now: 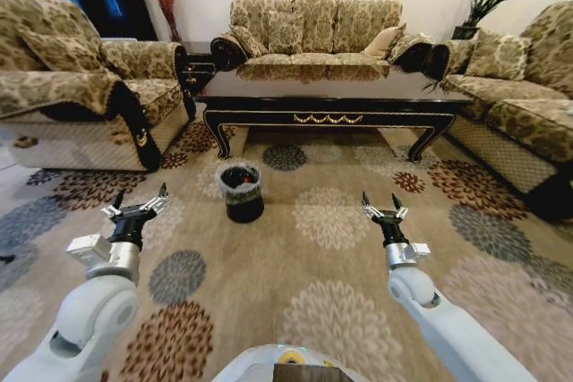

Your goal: Move to the front of the table and pick up the trash from the floor, then place it into the trash bin.

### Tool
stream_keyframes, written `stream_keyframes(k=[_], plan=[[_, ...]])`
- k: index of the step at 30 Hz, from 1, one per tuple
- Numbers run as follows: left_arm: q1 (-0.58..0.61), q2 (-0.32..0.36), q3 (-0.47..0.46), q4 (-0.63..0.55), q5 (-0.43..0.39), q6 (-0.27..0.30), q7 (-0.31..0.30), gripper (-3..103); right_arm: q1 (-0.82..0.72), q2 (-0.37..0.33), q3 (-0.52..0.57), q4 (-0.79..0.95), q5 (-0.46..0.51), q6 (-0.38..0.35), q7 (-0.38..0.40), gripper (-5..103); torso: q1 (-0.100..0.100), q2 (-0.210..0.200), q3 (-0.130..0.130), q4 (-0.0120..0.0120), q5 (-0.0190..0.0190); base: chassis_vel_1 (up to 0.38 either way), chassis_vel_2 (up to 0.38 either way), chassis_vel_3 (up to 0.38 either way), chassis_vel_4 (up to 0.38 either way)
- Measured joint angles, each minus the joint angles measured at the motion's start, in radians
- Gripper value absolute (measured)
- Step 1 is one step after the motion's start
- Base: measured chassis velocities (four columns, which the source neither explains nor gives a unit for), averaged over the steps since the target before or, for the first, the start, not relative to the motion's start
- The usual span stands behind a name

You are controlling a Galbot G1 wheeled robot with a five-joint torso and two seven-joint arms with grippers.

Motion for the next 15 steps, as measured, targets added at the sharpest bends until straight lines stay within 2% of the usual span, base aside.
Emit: stream_keyframes(k=[15], plan=[[-0.011, 0.012, 0.009, 0.0, -0.005, 0.001, -0.003, 100, -0.04, -0.008, 0.049, 0.022, 0.0, 0.0, 0.002, 100, 0.0, 0.001, 0.0, 0.0, -0.0004, 0.356, -0.339, -0.36, 0.342]])
